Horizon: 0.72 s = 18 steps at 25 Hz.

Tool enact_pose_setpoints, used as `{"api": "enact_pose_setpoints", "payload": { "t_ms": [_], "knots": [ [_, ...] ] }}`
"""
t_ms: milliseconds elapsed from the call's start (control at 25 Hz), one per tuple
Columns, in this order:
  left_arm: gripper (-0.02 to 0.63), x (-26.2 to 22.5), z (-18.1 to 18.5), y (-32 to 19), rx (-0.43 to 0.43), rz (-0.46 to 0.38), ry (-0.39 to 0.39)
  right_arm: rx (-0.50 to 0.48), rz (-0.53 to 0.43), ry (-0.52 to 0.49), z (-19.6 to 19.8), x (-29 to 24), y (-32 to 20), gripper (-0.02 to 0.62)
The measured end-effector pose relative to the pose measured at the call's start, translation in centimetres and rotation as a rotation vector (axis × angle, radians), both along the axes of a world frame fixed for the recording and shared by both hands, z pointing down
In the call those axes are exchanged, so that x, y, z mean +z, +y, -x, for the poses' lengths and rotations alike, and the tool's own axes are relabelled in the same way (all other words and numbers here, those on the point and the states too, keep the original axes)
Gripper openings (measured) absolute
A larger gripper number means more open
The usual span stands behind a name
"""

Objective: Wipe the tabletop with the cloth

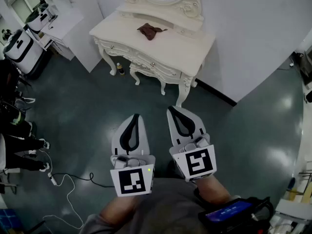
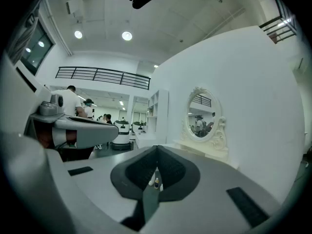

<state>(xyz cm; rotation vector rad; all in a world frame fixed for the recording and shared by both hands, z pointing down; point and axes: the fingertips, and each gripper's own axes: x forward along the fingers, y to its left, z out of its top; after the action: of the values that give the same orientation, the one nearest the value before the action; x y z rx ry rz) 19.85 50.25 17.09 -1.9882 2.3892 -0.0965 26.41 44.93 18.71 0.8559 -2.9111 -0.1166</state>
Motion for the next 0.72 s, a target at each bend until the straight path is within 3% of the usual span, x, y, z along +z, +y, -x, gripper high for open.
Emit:
{"api": "enact_pose_setpoints", "payload": {
  "t_ms": [560,720],
  "knots": [
    [0.015,0.7,-0.3,2.1,-0.058,0.005,0.015,-0.046,0.007,-0.028,-0.3,0.3,1.4,0.014],
    [0.015,1.3,0.9,0.6,-0.084,0.036,0.028,-0.046,0.033,-0.021,0.8,0.7,-0.9,0.015]
  ]
}}
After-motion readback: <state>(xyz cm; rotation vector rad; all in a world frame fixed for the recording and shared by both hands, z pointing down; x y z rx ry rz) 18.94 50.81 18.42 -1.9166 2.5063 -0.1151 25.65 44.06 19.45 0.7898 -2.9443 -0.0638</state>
